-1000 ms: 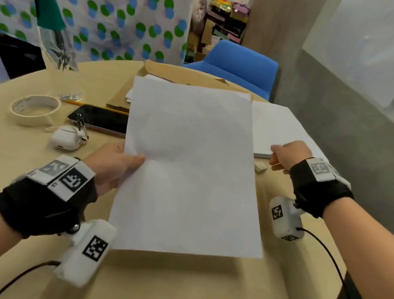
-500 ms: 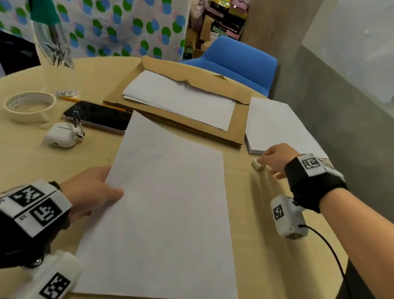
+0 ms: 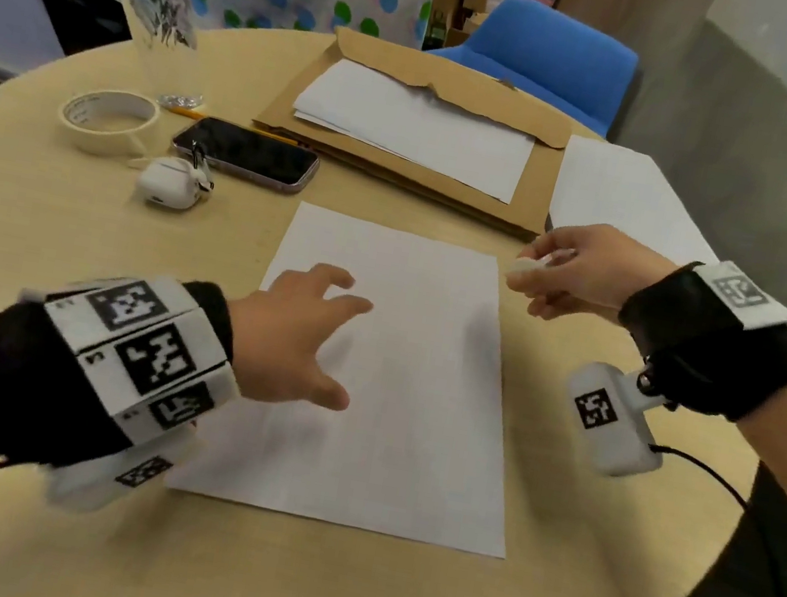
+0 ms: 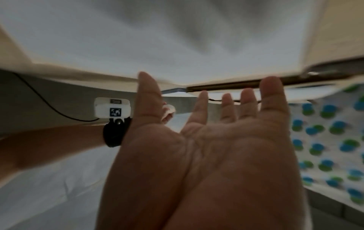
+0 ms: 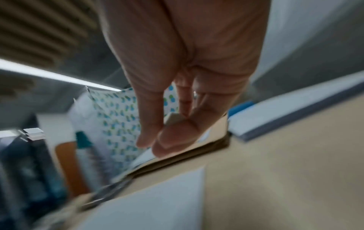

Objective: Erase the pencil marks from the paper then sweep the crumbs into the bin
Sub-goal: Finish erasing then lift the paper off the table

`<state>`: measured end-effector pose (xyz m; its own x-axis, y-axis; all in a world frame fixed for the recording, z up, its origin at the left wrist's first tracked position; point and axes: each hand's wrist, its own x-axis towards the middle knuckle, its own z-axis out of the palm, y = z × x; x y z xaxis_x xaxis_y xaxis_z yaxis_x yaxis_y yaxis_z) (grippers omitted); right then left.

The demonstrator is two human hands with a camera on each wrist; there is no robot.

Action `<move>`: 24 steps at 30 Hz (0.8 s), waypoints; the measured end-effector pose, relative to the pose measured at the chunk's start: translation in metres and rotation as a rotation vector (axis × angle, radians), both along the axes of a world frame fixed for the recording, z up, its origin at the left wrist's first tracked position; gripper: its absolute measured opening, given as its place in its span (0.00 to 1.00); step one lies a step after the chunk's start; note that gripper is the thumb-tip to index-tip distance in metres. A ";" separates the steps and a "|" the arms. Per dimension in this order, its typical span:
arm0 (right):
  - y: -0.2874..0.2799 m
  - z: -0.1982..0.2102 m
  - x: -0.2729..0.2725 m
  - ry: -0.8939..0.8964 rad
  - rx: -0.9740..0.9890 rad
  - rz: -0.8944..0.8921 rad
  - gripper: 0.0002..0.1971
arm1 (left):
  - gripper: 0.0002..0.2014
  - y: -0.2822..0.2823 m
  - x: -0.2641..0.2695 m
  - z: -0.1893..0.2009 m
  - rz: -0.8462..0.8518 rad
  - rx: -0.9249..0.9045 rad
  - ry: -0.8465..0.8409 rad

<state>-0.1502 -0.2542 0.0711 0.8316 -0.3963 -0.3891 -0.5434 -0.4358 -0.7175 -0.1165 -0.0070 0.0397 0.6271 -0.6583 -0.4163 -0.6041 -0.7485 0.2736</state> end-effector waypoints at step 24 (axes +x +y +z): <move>0.062 -0.038 -0.025 0.141 0.038 0.194 0.06 | 0.66 -0.040 -0.007 -0.036 -0.261 0.186 0.023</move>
<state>-0.1756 -0.1926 0.0329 0.8271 -0.2168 -0.5186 -0.5480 -0.5160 -0.6583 -0.1237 -0.0471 0.0033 0.4356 -0.7070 -0.5572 -0.7777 -0.6072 0.1625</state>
